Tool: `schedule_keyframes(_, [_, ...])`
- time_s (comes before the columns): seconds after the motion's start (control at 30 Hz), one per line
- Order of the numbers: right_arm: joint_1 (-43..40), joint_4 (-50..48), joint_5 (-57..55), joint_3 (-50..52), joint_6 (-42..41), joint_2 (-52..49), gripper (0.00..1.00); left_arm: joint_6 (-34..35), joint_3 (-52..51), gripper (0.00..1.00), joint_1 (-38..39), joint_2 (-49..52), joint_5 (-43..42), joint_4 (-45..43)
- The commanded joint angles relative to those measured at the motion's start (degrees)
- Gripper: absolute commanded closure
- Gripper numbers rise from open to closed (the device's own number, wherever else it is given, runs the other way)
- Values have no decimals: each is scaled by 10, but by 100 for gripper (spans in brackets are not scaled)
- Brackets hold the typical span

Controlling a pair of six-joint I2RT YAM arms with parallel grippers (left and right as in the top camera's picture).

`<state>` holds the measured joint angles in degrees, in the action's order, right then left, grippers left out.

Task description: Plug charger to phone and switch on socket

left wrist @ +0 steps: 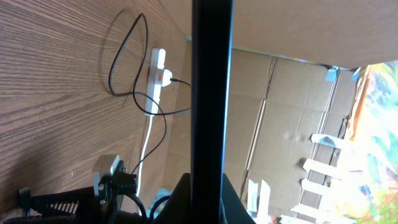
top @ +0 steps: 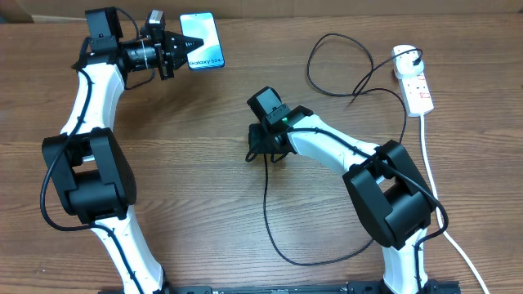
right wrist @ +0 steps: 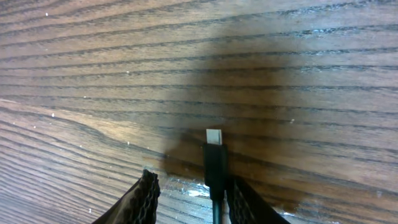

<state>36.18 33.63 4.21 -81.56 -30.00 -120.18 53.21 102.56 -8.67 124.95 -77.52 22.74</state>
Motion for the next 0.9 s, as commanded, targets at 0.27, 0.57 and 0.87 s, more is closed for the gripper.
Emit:
schedule_keyframes(0.27, [1, -2, -8, 6, 0, -13, 78, -9, 8, 96, -3, -8, -16, -1])
schedule_keyframes(0.57, [1, -1, -8, 6, 0, -12, 93, -9, 8, 96, -3, -8, -17, -1])
schedule_keyframes(0.87, [1, -1, -4, 6, 0, -12, 96, -10, 8, 96, -3, -8, -20, -1])
